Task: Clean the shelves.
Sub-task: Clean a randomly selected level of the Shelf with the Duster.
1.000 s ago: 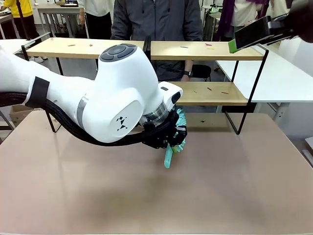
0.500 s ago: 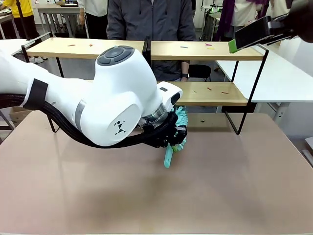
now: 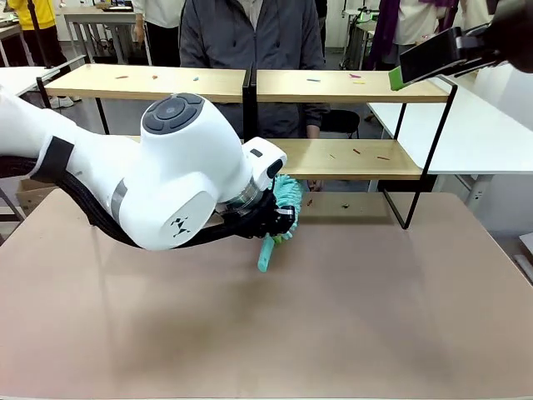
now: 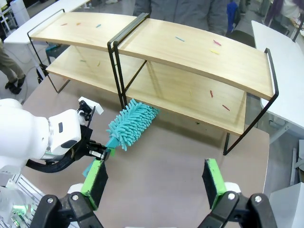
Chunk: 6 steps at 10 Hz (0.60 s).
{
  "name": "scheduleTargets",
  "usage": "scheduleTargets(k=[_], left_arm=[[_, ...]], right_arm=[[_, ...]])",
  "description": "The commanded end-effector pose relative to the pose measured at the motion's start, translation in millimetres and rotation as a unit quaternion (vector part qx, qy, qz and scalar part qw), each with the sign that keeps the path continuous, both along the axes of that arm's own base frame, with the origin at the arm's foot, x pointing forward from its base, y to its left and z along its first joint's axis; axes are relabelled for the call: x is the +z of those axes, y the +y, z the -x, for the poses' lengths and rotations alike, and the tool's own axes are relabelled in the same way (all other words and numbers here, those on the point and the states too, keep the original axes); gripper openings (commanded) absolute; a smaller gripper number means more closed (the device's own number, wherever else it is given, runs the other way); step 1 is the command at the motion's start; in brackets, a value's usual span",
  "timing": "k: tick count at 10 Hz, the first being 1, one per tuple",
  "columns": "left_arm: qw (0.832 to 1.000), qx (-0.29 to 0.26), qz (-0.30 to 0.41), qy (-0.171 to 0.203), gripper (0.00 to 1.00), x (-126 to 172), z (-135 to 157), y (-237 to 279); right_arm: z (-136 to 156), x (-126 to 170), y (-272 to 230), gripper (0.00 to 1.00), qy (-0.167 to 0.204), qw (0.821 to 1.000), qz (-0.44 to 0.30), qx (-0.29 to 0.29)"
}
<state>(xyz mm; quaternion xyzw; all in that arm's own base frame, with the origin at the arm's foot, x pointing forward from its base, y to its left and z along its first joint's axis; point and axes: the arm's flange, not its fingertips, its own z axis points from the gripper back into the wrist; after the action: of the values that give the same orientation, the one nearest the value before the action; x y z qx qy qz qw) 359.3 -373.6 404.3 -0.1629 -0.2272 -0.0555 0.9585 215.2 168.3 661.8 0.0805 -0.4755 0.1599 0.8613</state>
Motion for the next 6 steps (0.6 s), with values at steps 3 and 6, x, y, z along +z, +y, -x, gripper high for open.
scheduleTargets(k=[3, 6], left_arm=[[0.999, 0.026, -0.019, 0.029, 0.13, -16, -31, -34], [0.996, 0.072, -0.044, 0.039, 0.13, -29, -60, -49]], right_arm=[[0, -1, 0, 1.0, 0.001, 1.0, -0.001, 0.001], [0, -1, 0, 1.0, 0.001, 1.0, -0.001, 0.001]])
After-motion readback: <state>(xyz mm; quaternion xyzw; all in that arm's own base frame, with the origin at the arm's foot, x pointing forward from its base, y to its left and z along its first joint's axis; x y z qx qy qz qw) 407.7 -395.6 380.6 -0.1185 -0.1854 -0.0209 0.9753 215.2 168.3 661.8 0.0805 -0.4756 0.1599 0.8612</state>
